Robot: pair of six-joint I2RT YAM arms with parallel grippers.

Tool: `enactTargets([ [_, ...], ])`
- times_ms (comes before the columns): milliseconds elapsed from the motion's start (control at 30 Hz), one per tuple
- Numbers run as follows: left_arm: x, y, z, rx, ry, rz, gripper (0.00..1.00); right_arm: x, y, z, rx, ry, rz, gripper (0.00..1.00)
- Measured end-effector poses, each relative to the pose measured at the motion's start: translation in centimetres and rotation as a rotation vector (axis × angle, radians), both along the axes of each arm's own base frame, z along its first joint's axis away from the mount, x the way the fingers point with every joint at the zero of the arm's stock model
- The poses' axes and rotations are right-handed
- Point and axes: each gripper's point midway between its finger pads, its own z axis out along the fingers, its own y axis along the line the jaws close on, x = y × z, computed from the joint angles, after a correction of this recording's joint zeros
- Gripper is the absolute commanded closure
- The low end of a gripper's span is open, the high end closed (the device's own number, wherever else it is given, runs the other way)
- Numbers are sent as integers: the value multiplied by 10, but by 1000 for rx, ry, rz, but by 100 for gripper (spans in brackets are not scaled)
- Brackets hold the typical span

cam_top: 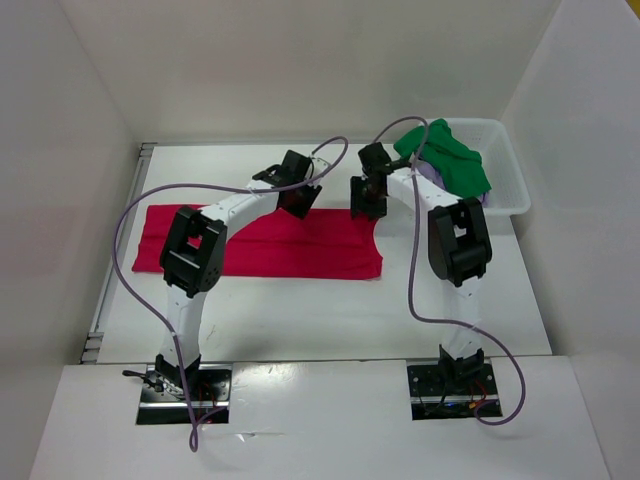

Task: Fold and stack the t-shirts
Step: Fold the other side of the tshirt into a rectangle

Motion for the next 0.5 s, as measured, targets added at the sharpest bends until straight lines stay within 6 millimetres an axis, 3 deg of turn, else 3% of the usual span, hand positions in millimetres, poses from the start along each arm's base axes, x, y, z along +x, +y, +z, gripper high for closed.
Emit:
enactTargets([
  [167,0,15,0,66,0,33,33,-21,-8,21,28,-20,-65,46],
  [300,3,29,6,124,-21,57,31,-43,-10,47,95,-42,-118,52],
  [400,3,47,19,170,-52,86,30,-54,-7,41,138,-15,-151,52],
  [500,2,84,36,196,-80,160,28,-70,-7,19,151,55,-178,52],
])
